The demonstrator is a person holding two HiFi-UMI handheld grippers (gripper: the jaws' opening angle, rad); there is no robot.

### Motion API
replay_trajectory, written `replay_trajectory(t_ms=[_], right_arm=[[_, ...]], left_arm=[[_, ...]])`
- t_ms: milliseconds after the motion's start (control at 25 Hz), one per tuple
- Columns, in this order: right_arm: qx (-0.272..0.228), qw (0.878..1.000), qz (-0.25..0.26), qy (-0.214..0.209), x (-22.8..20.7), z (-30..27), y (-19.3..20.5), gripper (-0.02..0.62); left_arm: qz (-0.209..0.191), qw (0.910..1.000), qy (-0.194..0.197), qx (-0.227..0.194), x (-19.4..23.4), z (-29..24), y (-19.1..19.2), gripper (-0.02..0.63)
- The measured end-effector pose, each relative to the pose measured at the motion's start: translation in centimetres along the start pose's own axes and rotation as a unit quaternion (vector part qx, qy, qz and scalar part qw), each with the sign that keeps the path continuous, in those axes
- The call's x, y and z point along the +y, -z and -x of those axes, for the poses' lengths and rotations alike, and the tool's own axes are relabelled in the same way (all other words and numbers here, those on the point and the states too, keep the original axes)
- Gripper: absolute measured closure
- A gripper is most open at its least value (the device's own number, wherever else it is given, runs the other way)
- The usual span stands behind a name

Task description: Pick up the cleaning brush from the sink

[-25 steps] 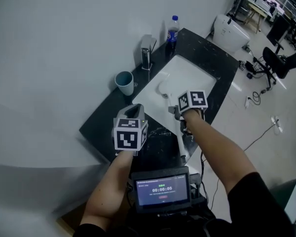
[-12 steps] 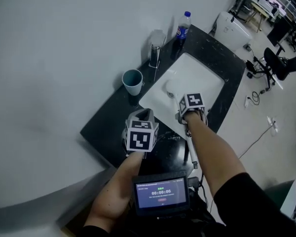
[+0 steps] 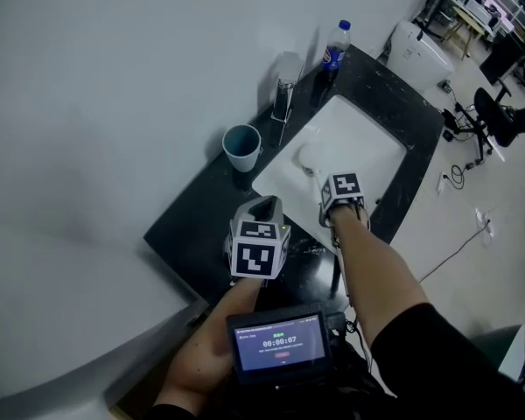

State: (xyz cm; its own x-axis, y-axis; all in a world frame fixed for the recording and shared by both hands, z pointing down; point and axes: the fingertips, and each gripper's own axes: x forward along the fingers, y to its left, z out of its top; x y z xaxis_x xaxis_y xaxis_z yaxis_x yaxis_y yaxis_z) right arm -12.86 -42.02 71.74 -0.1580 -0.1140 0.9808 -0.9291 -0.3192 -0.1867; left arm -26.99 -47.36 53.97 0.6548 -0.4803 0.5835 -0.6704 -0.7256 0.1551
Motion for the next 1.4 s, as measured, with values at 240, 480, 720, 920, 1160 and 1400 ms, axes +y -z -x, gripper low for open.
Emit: replay_trajectory(t_ms=[240,480,720,920,1160,1400], right_arm=[[-0.024,1.0,0.015,0.005,-0.2,1.0,-0.3,0.543],[-0.077,0.996,0.025,-0.024,0.5,5.0,-0.6,0.541],[-0.119,0.989,0.06,-0.058,-3.3,8.4,-0.4,0.542],[-0.141,0.977,0.125,-0.096,-7.7,10.8,0.5,0.543],[-0.182,0.951,0.194,-0.154,-10.8,15.9,1.9,0.543],[-0.23,0.927,0.225,-0.19,-12.6,20.9,4.0,0.542]], left_arm=[[-0.003,1.0,0.004,-0.007,-0.5,0.3,-0.2,0.597],[-0.018,0.9997,0.006,-0.019,-2.6,2.8,-1.5,0.597],[-0.015,0.9972,-0.059,-0.043,-6.0,4.7,-3.3,0.597],[0.02,0.991,-0.118,-0.061,-11.8,5.3,-3.6,0.597],[0.056,0.9792,-0.166,-0.102,-20.4,7.4,-3.8,0.597],[0.057,0.9756,-0.166,-0.131,-25.7,8.9,-4.5,0.597]])
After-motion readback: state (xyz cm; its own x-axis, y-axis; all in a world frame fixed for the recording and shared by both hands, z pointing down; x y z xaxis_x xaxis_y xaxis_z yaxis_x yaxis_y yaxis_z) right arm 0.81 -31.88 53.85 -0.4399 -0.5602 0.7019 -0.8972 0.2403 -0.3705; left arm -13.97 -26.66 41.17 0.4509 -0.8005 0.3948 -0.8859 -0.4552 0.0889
